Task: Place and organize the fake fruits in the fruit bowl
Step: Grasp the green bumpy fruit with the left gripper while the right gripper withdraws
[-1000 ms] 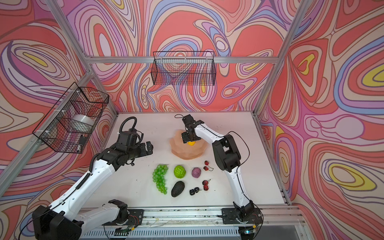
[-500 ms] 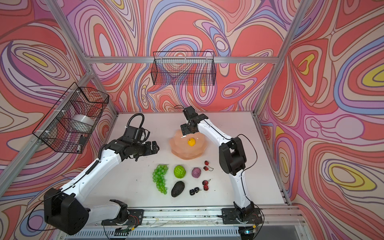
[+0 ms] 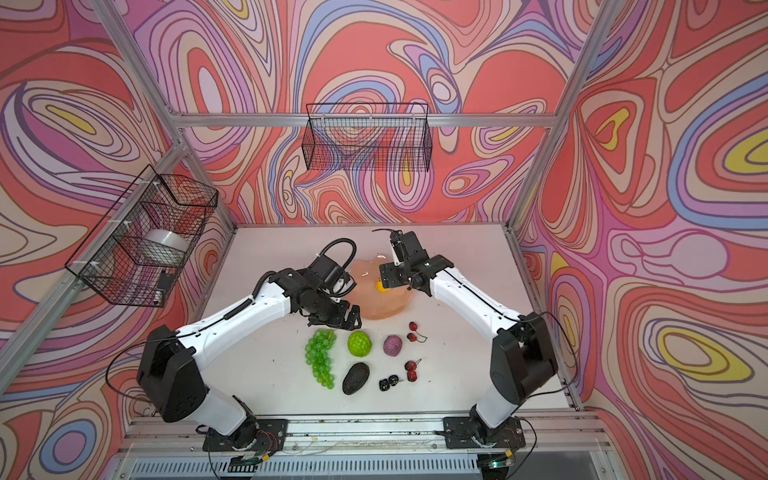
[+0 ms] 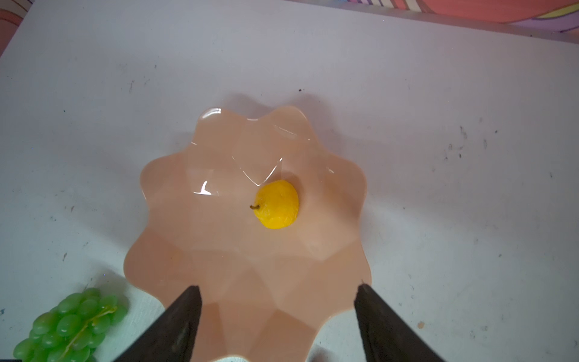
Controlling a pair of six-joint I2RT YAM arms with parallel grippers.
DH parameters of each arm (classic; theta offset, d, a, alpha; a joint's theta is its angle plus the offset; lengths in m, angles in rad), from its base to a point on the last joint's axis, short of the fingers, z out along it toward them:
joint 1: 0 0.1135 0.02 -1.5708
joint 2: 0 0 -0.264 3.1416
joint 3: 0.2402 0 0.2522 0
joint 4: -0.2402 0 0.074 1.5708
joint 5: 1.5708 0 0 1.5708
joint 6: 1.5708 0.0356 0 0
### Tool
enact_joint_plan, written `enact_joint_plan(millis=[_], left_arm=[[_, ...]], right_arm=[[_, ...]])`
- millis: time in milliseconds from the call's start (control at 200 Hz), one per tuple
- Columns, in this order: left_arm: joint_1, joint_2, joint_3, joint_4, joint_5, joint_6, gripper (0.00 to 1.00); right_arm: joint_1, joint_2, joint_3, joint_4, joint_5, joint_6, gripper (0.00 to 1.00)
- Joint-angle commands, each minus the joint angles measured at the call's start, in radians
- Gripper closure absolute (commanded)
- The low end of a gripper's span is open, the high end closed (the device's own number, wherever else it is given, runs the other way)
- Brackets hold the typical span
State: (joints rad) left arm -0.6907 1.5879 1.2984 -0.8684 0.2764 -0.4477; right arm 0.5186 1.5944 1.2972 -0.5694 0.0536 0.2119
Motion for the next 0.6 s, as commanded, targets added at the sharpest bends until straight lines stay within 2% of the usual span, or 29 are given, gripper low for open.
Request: enact_joint_plan(millis=[0,250,596], left_arm=[[-0.027,0.065,0.028,-0.053,-0.027,-0.036,0.05],[-0.058,0.215,0.069,-0.032,-0.071,-0.069,0.05],[-0.067,0.326,0.065,0.024,-0.008,-0.072,0.07]], right_arm=[[0.004,-0.079,-0.094,0.05,0.041,0.03,0.2],[0.005,-0.201,-0.23,0.047,0.089,0.045,0.2],[0.005,-0.201,-0.248,0.068,0.107,0.056,0.19]])
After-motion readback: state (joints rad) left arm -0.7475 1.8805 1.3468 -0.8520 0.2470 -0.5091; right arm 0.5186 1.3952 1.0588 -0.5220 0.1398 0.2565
